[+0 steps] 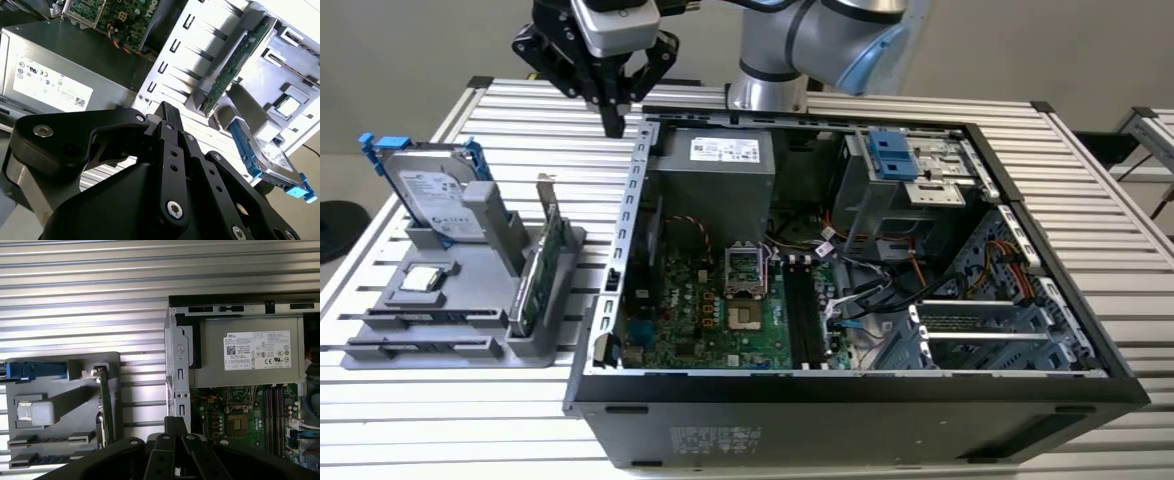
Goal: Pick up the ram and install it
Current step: 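Reach for the ram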
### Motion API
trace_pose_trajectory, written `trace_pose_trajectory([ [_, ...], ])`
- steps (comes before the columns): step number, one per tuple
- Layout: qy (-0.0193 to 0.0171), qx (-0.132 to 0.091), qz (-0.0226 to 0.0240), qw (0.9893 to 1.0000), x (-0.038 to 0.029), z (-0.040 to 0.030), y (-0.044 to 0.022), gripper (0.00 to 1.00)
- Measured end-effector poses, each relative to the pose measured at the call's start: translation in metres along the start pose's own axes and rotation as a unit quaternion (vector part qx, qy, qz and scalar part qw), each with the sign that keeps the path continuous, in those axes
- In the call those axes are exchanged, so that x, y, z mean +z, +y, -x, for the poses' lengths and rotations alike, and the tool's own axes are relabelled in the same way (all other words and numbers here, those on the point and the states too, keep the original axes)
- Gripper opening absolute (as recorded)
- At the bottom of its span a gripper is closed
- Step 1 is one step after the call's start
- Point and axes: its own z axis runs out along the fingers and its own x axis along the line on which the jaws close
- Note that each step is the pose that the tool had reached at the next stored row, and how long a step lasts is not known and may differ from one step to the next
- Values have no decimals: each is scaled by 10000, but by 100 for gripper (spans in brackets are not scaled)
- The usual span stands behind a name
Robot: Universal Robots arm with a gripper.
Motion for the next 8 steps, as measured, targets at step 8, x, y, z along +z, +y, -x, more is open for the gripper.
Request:
trace_pose_trajectory([
  [8, 0, 0, 0, 10000, -2, -80, -6, 0],
])
